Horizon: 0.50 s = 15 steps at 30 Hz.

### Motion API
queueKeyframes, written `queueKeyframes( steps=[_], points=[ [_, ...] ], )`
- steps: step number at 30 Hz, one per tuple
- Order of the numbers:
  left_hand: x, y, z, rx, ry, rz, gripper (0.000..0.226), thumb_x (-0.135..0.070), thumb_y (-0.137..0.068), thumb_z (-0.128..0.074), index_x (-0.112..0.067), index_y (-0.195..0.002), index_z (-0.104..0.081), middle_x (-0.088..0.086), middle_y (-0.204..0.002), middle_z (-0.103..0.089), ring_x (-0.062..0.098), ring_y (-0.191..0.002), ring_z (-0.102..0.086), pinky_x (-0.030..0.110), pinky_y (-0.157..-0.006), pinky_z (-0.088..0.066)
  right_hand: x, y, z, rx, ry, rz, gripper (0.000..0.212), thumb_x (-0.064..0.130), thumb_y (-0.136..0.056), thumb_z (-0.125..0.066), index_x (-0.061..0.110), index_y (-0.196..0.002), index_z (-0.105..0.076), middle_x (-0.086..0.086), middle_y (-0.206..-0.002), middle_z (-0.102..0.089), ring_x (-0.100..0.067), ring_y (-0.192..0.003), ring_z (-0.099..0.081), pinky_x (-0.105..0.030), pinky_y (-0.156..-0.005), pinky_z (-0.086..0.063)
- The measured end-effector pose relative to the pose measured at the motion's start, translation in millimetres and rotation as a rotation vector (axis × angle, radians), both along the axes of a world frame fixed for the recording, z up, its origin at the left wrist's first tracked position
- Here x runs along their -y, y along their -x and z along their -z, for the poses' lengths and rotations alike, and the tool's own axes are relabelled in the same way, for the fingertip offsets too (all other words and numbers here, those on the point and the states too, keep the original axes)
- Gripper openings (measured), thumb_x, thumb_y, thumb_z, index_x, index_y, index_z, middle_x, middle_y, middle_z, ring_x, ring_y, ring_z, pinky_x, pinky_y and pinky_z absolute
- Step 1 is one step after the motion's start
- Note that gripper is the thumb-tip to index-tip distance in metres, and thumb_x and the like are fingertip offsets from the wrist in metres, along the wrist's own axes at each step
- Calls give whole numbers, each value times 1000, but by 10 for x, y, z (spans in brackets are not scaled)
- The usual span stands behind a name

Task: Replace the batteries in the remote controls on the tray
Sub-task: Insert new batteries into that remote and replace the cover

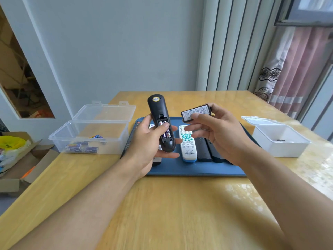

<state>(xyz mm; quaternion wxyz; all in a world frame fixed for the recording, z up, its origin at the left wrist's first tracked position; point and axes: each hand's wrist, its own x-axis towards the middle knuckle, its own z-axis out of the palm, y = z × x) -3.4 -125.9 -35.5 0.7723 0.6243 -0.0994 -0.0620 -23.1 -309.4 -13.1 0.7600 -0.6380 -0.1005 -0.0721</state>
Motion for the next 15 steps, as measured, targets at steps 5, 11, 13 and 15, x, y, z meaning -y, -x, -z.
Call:
queueKeyframes(
  steps=[5, 11, 13, 15],
  points=[
    [10, 5, 16, 21, -15, 10, 24, -14, -102, -57, -19, -126, -56, 7, -99, -73, 31, -81, -76, 42, -52, -59, -29, -22, 61, 35, 31, 32, 37, 3, -95, -63, 12, -127, -47, -7, -74, -72, -29, -78, -72, -31, -67, -58],
    [15, 32, -20, -35, 2, 49, 25, -26, -104, -53, -21, -128, -57, 11, -105, -73, 34, -86, -76, 41, -51, -59, -40, -40, 119, 208, 303, 16, 43, 10, -99, -59, 24, -138, -51, 1, -75, -63, -18, -79, -67, -39, -72, -57],
    [12, 53, -36, -64, 11, 85, 26, -33, -106, -47, -24, -128, -58, 8, -105, -74, 35, -90, -76, 37, -48, -56, -43, -43, 127, 243, 327, -4, 49, 10, -99, -59, 29, -143, -49, 1, -77, -58, -14, -78, -63, -34, -69, -56],
    [8, 65, -41, -77, 16, 120, 30, -37, -108, -40, -26, -128, -60, 6, -108, -74, 37, -93, -75, 38, -49, -56, -43, -56, 143, 260, 363, -8, 52, 10, -98, -59, 28, -145, -45, 2, -77, -58, -12, -76, -62, -29, -66, -53]
  ],
)
